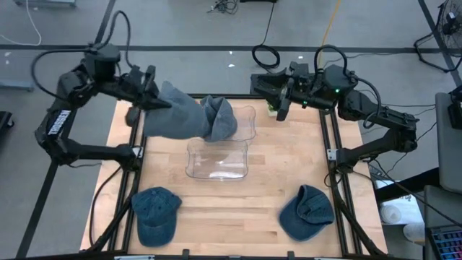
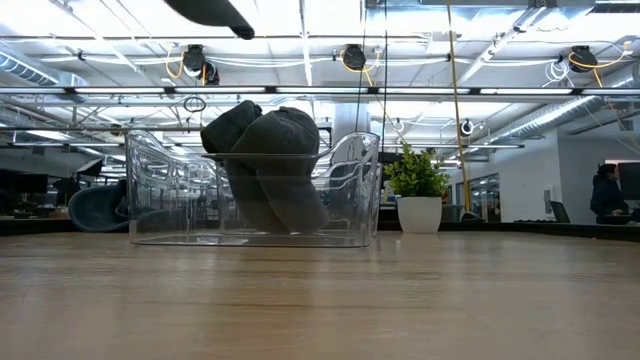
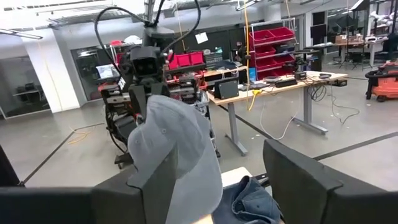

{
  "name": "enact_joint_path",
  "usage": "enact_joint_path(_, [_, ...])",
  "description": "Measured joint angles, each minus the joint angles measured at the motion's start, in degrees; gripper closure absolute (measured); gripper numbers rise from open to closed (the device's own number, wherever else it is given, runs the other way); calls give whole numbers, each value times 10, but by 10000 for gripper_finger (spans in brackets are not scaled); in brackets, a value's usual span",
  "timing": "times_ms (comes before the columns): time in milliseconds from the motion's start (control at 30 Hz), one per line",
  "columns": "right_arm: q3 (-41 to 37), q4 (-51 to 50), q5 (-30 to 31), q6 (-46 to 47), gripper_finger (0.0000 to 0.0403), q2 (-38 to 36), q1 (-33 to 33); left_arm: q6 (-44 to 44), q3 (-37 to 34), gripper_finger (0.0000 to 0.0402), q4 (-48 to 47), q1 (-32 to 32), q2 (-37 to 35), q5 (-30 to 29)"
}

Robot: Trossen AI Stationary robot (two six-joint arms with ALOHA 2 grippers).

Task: Pick & Place hat
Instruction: Put the gray cap into the top transparent bin

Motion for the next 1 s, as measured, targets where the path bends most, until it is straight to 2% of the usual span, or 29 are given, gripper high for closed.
enact_joint_path(200, [0, 0, 0, -1, 171, 0, 0, -88, -73, 391, 201, -21, 10, -18])
enact_joint_path(300, [0, 0, 0, -1, 171, 0, 0, -121, -81, 391, 252, -29, 32, -30])
enact_joint_path(467, [0, 0, 0, -18, 170, 0, 0, -145, -81, 391, 302, -47, 77, -36])
enact_joint_path(600, [0, 0, 6, -35, 170, 0, 0, -145, -81, 391, 324, -62, 109, -81])
enact_joint_path(767, [0, 4, 75, -47, 162, -1, 0, -143, -81, 391, 342, -75, 142, -116])
enact_joint_path(1000, [0, 18, 91, -70, 162, -1, 0, -141, -81, 391, 350, -101, 195, -178])
